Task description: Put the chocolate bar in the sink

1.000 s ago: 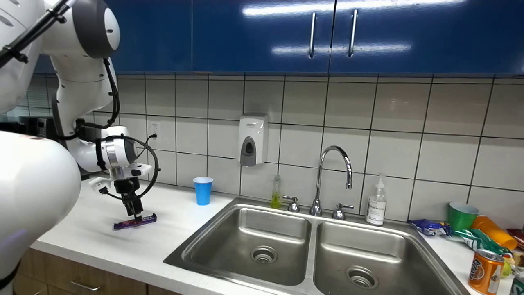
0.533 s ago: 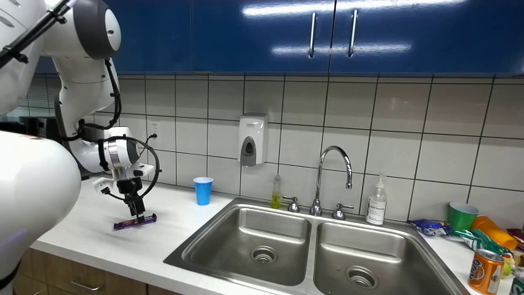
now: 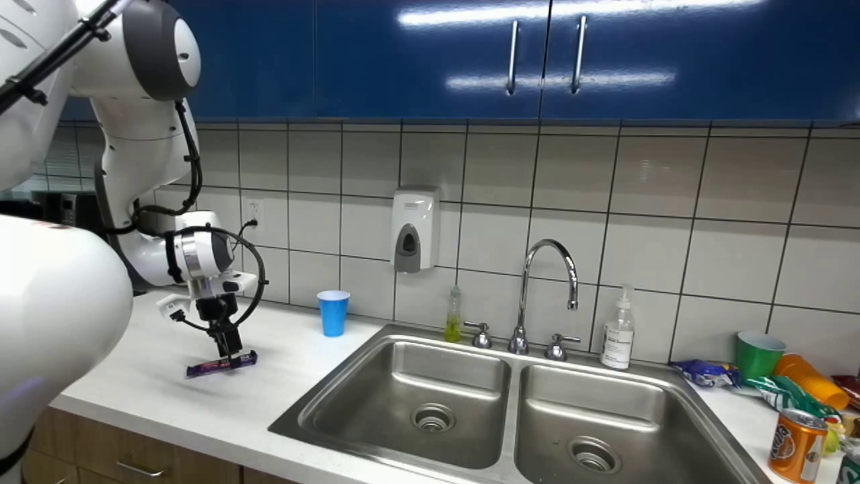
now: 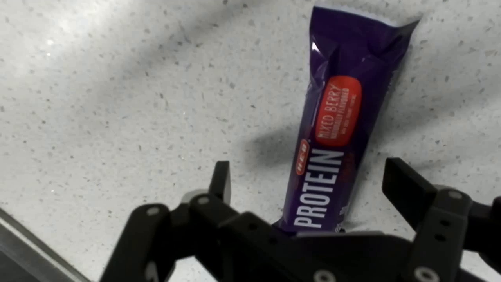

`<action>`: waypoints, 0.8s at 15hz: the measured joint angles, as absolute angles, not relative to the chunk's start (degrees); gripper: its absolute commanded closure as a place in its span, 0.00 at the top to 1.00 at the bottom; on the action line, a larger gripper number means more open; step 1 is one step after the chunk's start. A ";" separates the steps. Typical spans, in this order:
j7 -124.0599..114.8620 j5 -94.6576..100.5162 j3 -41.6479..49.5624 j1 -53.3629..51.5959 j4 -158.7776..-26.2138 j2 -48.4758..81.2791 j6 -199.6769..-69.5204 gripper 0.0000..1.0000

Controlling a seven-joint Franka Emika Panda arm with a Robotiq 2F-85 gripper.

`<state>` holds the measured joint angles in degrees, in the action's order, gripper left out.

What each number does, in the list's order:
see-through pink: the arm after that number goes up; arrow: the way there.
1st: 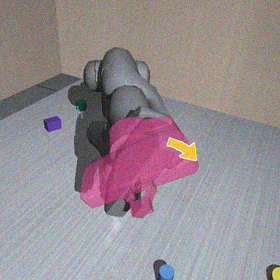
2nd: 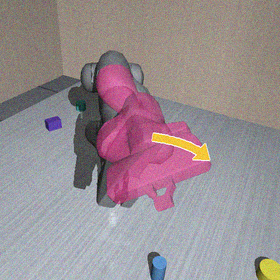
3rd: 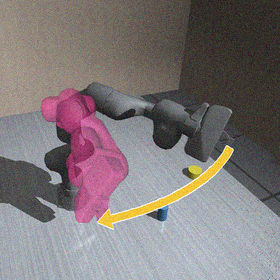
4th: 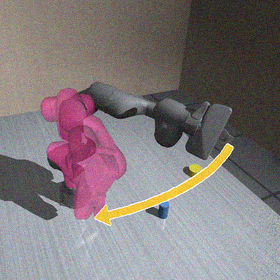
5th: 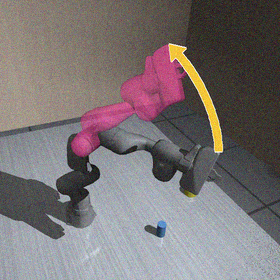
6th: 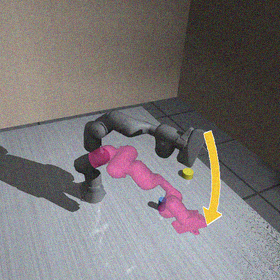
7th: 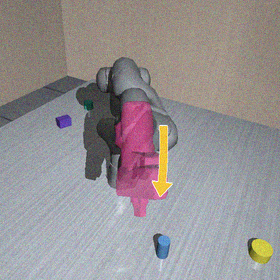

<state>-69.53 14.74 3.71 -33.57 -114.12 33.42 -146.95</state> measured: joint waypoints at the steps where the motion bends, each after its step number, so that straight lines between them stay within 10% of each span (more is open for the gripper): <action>1: -69.53 14.73 3.72 -33.54 -114.09 33.51 -146.81 1.00; 3: -69.53 14.72 3.72 -33.48 -114.02 33.67 -146.56 1.00; 4: -69.53 14.72 3.72 -33.45 -113.96 33.76 -146.46 0.75; 12: -69.53 14.60 3.51 -33.39 -113.08 34.29 -146.23 0.18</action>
<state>-69.53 14.60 3.51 -33.39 -113.08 34.29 -146.23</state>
